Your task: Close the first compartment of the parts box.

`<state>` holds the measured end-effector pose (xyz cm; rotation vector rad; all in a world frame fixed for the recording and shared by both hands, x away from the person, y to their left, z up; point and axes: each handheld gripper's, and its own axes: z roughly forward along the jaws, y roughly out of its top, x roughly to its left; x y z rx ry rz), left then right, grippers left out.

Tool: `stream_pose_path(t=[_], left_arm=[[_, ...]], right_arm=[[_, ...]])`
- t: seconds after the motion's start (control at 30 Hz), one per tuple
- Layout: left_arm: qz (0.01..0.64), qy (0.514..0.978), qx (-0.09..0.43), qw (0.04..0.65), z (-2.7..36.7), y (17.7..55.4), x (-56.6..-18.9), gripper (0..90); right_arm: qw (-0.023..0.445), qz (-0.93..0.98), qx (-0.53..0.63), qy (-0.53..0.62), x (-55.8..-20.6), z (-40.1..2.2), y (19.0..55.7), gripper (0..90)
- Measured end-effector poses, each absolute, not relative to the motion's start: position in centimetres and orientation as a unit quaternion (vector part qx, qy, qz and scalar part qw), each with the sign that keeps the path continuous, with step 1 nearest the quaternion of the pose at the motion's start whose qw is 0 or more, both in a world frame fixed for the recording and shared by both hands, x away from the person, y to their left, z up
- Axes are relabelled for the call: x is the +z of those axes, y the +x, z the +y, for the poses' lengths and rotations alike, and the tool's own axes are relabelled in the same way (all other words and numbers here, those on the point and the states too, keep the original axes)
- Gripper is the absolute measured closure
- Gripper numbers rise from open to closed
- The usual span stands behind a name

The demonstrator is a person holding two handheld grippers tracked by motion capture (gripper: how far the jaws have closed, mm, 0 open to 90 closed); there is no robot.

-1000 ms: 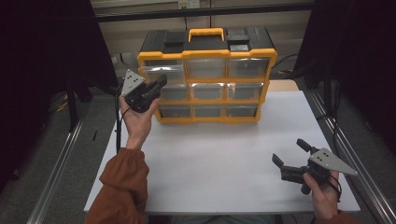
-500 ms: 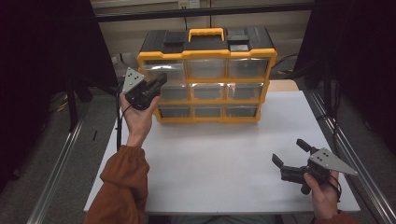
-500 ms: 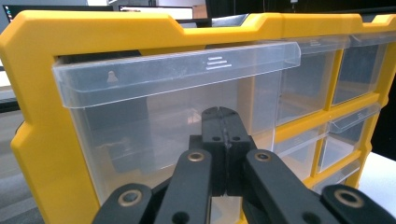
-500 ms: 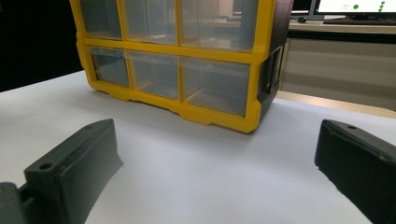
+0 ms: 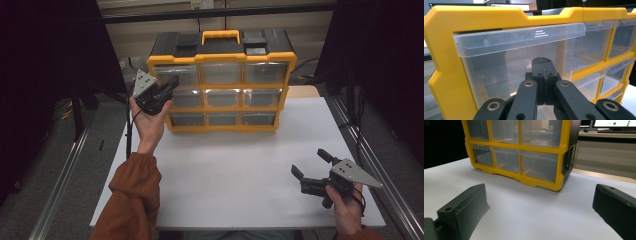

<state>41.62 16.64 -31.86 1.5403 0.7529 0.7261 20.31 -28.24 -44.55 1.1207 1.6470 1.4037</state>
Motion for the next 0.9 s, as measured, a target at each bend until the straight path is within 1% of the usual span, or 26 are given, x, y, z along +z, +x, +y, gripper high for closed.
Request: stream_pose_path(t=[0.9], left_arm=[[0.329,0.663,0.318,0.593,16.36,42.58,-31.94,90.0]], right_arm=[[0.346,0.632,0.541,0.433,-44.54,-28.22,20.27,0.0]])
